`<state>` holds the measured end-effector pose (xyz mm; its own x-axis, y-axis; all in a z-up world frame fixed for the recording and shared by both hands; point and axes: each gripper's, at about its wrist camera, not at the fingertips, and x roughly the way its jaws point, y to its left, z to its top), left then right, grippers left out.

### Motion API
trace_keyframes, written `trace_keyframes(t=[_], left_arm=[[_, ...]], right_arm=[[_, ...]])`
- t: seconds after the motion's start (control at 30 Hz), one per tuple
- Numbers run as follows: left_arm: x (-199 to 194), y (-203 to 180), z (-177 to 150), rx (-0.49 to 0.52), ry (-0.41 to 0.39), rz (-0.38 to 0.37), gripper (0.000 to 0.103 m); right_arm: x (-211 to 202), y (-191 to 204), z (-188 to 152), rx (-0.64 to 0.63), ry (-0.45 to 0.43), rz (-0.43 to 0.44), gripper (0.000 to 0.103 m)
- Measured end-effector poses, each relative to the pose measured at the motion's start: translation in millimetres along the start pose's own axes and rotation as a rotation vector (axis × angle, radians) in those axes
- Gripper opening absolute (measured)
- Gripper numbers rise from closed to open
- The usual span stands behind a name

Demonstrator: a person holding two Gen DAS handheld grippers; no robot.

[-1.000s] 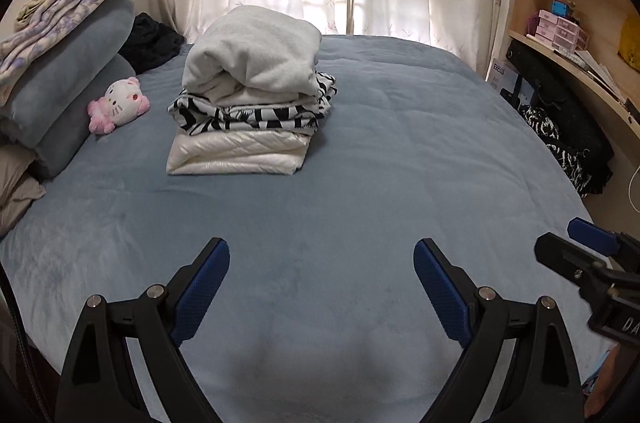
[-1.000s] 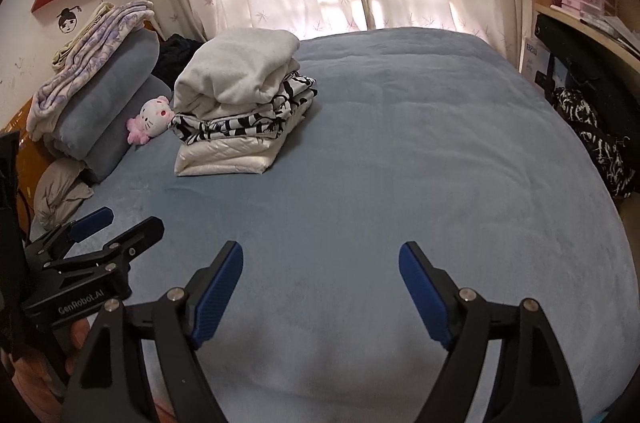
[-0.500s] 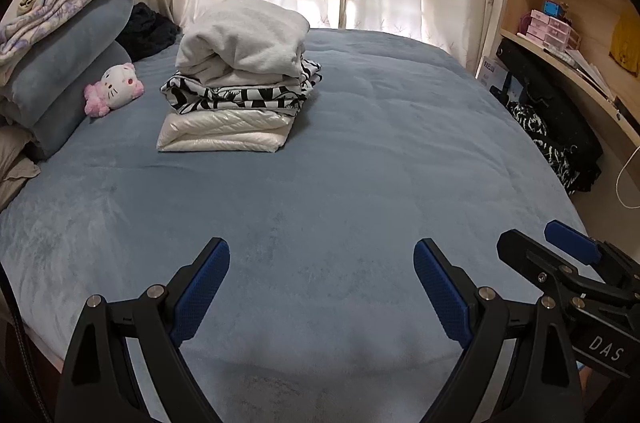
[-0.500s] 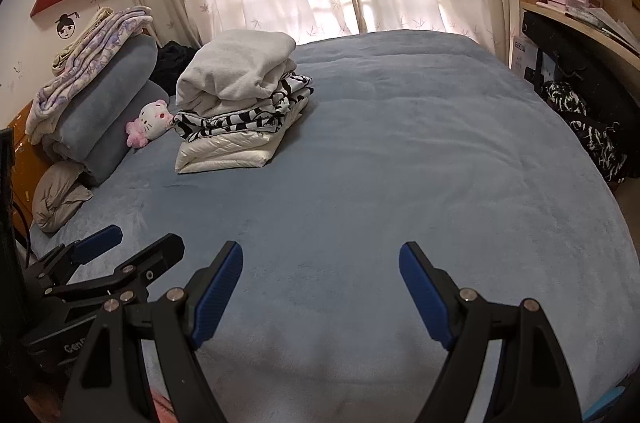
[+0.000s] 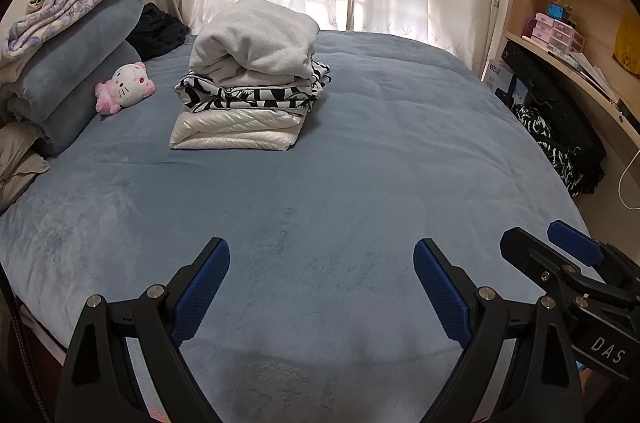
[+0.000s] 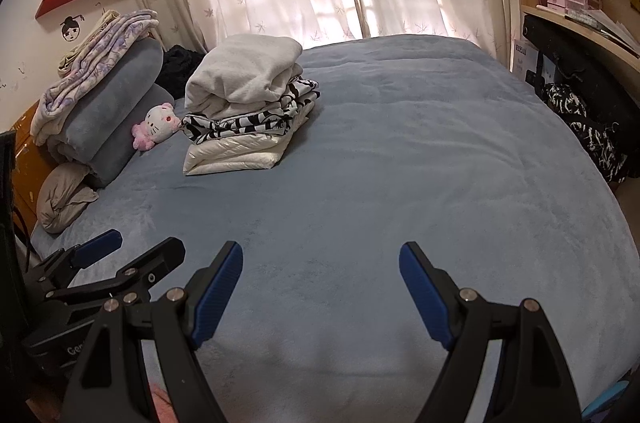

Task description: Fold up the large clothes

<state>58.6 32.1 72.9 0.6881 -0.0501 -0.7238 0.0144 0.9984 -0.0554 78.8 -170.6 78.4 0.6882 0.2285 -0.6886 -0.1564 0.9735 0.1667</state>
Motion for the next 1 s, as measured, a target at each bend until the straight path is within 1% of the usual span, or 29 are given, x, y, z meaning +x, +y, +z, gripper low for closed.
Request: trace_keyframes(t=[0.33, 0.53, 0.8, 1.0], left_arm=[[-7.7, 0.3, 4.5, 0.019, -0.027, 0.019, 0.092], [-13.3, 1.5, 6.0, 0.024, -0.041, 0.016, 0.092], [-13.0, 1.9, 5.4, 0.016, -0.031, 0.016, 0.092], [-12.9, 4.1, 3.7, 0.016, -0.028, 0.004, 0.091]], right_arm=[[-5.6, -0.2, 1.7, -0.003, -0.016, 0.000, 0.081], [-11.8, 0.7, 3.2, -0.005, -0.031, 0.003, 0.081], [-12.3, 0.6, 3.3, -0.003, -0.024, 0.005, 0.081], [-15.5, 3.0, 4.9, -0.014, -0.026, -0.012, 0.081]])
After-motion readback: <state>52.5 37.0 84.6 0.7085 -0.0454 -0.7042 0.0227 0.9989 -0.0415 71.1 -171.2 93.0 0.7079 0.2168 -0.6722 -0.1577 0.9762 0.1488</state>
